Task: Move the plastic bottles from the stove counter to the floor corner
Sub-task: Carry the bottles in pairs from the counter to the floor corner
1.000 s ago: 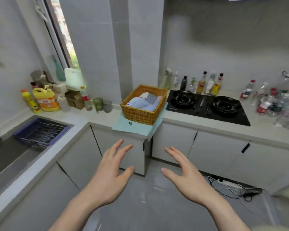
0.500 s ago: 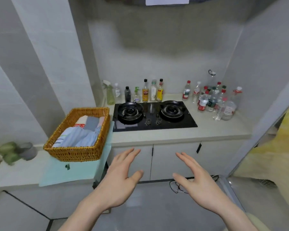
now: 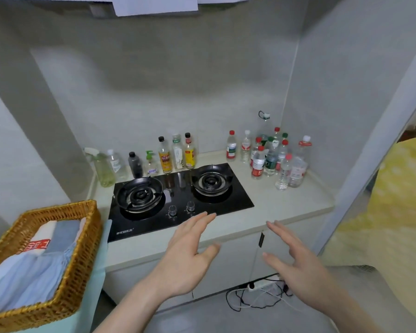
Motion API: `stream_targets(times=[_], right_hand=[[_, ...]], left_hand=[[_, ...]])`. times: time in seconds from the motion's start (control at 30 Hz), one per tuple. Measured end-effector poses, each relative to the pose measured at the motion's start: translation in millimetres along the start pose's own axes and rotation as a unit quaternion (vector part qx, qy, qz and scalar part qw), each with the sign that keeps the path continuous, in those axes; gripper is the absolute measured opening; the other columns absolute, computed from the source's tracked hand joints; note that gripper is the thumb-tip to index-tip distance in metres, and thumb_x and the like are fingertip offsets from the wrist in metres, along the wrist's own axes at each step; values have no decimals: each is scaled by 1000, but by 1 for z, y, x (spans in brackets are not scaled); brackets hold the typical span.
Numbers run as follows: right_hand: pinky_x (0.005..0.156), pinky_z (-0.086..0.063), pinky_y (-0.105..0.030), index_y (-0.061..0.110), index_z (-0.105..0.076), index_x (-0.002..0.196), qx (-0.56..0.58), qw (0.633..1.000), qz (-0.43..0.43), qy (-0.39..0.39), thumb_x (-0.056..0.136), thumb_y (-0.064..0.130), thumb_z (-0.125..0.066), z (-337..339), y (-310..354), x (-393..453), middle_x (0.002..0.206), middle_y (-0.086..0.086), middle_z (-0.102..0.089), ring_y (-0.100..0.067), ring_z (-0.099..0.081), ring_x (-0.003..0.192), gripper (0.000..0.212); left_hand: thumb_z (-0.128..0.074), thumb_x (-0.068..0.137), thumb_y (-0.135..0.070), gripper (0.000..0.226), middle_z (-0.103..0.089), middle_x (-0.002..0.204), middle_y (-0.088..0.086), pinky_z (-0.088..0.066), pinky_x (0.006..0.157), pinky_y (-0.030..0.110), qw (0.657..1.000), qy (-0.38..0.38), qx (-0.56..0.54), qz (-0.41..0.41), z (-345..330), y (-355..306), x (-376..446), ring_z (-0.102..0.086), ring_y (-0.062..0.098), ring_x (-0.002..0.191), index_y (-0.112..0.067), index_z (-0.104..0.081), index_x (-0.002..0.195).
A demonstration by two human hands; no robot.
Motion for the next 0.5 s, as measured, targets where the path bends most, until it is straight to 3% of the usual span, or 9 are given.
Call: stream_targets(times=[0.2, 0.5], right_hand=[[125, -25, -33, 63, -37, 143, -2, 1000, 19, 13, 93, 48, -66, 52, -11, 85, 154, 45, -18, 9, -27, 141, 59], [124, -30, -39, 67, -39, 137, 8, 1000, 19, 13, 92, 49, -66, 109, -30, 197, 141, 54, -21, 5, -29, 136, 55]], left_hand=[[-53, 99, -41, 54, -21, 154, -36, -11, 114, 17, 999, -14, -36, 22, -17, -19, 78, -9, -16, 139, -51, -31, 148], [-55, 97, -44, 51, -24, 150, -40, -21, 122, 31, 998, -19, -41, 45, -33, -16, 181, -14, -12, 143, -55, -36, 143]])
Point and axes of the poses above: each hand's wrist, its own x-axis towards the middle knuckle, its own z-axis out of the back of the hand, y = z × x, the point moved 8 cm from there along x, towards the middle knuckle
